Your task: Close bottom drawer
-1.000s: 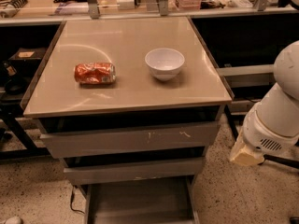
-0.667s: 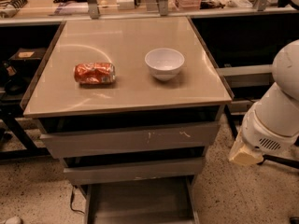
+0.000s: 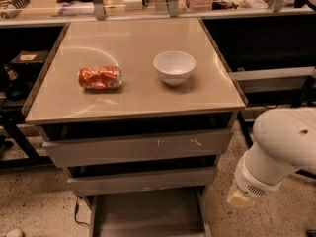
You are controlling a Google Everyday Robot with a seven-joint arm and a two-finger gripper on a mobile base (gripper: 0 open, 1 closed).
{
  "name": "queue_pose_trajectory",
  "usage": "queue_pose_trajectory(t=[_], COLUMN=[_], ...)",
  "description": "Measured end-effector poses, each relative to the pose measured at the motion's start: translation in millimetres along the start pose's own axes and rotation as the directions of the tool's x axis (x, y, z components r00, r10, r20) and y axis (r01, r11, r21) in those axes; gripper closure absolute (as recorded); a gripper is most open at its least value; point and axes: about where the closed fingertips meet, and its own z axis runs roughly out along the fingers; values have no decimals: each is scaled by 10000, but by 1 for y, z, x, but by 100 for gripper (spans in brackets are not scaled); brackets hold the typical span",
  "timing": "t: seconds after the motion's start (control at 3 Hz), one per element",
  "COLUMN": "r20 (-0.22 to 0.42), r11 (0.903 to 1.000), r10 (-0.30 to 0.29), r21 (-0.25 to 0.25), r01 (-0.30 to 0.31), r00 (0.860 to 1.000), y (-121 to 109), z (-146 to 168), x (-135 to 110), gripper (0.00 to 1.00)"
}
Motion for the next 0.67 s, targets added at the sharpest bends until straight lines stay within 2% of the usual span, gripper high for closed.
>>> queue_pose_trajectory(t=[0.33,0.67], r20=[-11,-11], r11=[9997,9997], r10=[175,175], r21=[-160,-160], r01=[-176,-176], r00=[9998,9998], y=[-4,-4], z=[58,58], x=[4,4], gripper=[100,100])
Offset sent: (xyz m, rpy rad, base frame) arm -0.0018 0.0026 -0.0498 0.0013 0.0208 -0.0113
